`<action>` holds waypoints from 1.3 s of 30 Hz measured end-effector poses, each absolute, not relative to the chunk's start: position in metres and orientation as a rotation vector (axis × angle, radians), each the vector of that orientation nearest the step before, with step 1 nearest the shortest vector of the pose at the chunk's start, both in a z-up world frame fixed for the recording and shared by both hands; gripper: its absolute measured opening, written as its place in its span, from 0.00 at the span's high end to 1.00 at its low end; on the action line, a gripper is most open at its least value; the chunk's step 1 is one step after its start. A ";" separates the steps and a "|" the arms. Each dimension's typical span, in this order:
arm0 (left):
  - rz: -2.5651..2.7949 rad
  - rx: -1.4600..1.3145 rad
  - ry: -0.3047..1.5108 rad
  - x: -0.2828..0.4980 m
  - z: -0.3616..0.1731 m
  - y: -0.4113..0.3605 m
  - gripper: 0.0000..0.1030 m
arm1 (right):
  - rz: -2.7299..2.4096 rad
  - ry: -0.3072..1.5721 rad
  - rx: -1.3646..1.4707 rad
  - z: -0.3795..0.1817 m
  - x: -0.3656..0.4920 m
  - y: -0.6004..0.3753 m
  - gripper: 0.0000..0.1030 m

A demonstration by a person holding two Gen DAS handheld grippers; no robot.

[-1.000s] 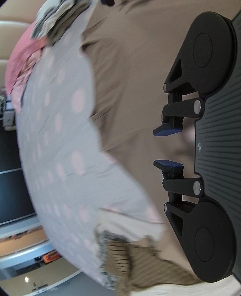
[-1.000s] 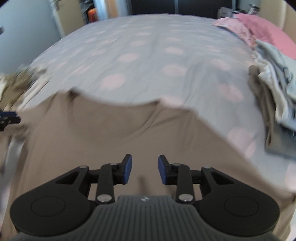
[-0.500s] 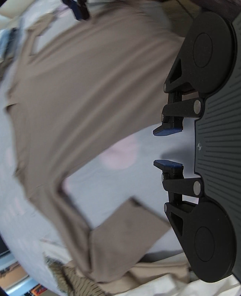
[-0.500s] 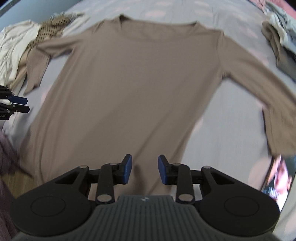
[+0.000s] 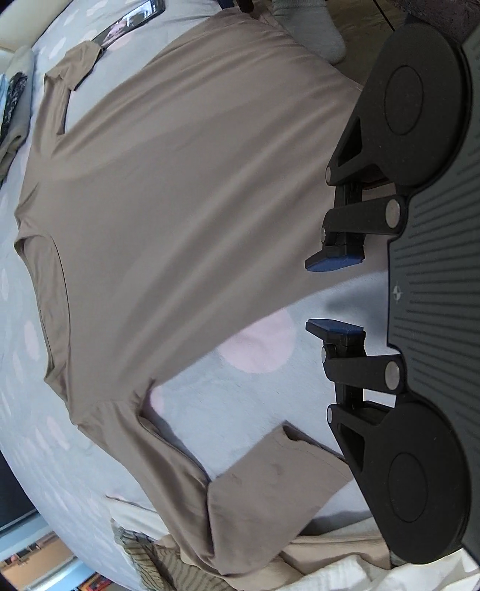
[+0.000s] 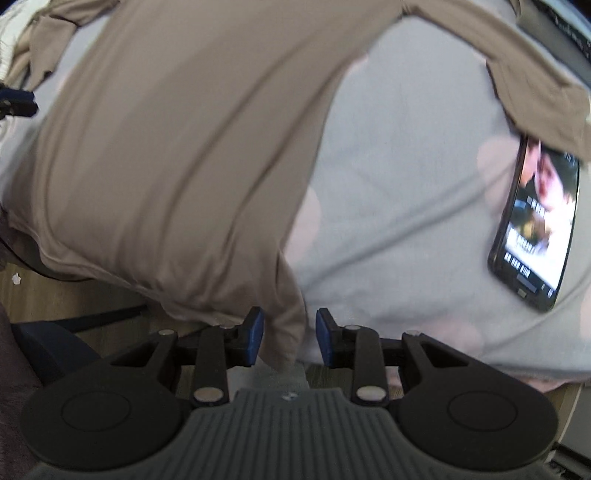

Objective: Fold clothes

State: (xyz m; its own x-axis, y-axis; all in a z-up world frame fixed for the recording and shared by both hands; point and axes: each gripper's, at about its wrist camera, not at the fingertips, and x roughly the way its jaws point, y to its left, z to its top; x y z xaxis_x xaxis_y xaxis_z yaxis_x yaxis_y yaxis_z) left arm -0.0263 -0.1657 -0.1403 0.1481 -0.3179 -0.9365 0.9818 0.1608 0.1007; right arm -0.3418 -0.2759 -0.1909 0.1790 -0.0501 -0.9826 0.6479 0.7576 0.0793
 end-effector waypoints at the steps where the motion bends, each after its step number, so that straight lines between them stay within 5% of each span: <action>1: -1.157 0.928 0.934 -0.028 -0.142 -0.166 0.75 | -0.532 1.321 0.559 -0.195 -0.342 -0.276 0.67; 3: -1.155 0.945 0.927 -0.031 -0.145 -0.166 0.75 | -0.521 1.334 0.561 -0.198 -0.339 -0.275 0.73; 5: -1.155 0.947 0.924 -0.031 -0.145 -0.165 0.75 | -0.483 1.300 0.553 -0.190 -0.333 -0.270 0.93; 15: -1.147 0.968 0.935 -0.033 -0.152 -0.164 0.75 | -0.285 1.127 0.512 -0.148 -0.302 -0.245 0.97; 22: -1.137 0.991 0.938 -0.038 -0.153 -0.158 0.75 | -0.191 1.124 0.462 -0.144 -0.261 -0.231 0.89; 26: -1.124 0.978 0.961 -0.034 -0.154 -0.156 0.75 | -0.210 1.127 0.559 -0.144 -0.272 -0.242 0.68; 39: -1.165 0.999 0.934 -0.040 -0.156 -0.163 0.75 | -0.280 1.074 0.685 -0.140 -0.263 -0.240 0.68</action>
State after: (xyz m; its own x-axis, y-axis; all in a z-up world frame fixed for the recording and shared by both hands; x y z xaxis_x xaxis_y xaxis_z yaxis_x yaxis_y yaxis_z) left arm -0.0402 -0.1627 -0.1562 0.1548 -0.2784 -0.9479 0.9858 0.1073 0.1294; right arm -0.2627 -0.2405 -0.1400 0.4662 0.1116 -0.8776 0.5255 0.7631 0.3762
